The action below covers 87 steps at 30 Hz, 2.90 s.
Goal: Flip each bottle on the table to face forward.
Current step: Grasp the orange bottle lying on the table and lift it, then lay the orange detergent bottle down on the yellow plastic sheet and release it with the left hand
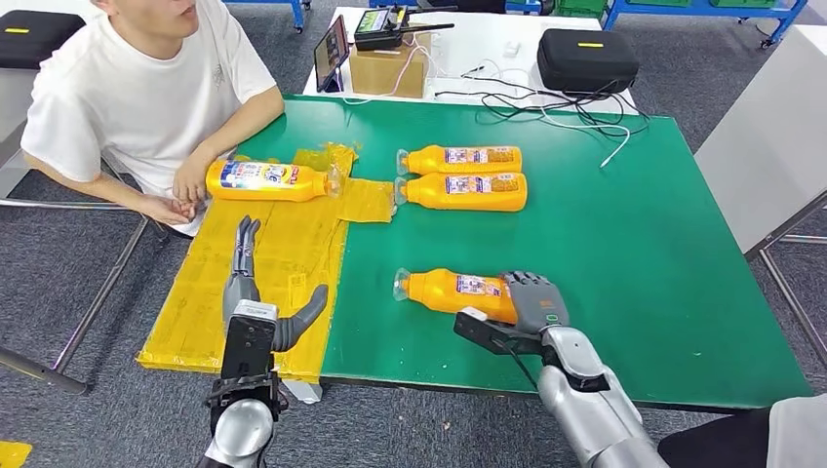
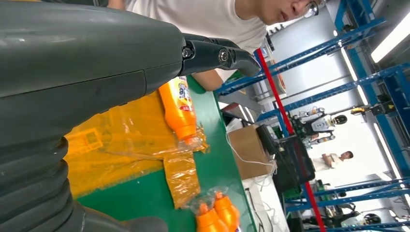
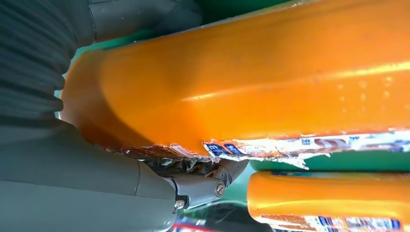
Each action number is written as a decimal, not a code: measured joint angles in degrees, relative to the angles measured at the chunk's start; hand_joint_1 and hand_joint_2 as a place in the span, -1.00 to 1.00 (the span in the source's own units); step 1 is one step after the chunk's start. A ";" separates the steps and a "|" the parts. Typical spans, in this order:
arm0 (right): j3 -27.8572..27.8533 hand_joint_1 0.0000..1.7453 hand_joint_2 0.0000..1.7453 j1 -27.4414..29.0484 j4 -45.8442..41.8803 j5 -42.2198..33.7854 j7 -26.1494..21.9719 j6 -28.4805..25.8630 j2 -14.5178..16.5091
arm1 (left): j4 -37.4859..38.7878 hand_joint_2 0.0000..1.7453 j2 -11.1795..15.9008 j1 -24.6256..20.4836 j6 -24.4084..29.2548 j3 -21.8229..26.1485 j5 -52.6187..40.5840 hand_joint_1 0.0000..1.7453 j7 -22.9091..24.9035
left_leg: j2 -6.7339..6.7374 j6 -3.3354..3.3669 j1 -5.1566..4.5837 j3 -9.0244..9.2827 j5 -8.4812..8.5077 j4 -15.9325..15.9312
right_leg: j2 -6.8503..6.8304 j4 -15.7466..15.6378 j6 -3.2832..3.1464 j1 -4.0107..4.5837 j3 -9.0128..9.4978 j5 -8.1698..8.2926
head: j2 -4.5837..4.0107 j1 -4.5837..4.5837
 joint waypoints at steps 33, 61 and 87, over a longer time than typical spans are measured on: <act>-0.83 1.00 1.00 14.20 -29.83 -35.79 -28.82 -23.91 8.67 | 9.49 1.00 1.08 1.05 -18.14 -15.33 34.92 -1.00 -6.87 | 0.01 -0.01 0.00 -1.19 0.13 0.03 | 0.16 0.09 -0.08 0.00 -0.54 0.17 | 0.01 -0.02; 21.10 -1.00 -0.50 13.28 -20.15 -39.11 -29.40 -13.46 12.95 | -1.74 1.00 3.31 2.26 -16.72 -18.82 43.90 1.00 -11.26 | 0.05 -0.02 0.04 -1.29 0.14 0.02 | 0.17 0.12 -0.10 0.02 -0.70 0.16 | 0.00 -0.02; 23.09 -1.00 -1.00 11.69 -14.01 -36.54 -30.85 -11.58 12.64 | -5.72 1.00 4.04 2.89 -16.73 -11.27 38.29 0.83 -16.08 | 0.04 -0.03 0.05 -1.32 0.14 0.02 | 0.16 0.12 -0.10 0.02 -0.73 0.16 | 0.00 0.00</act>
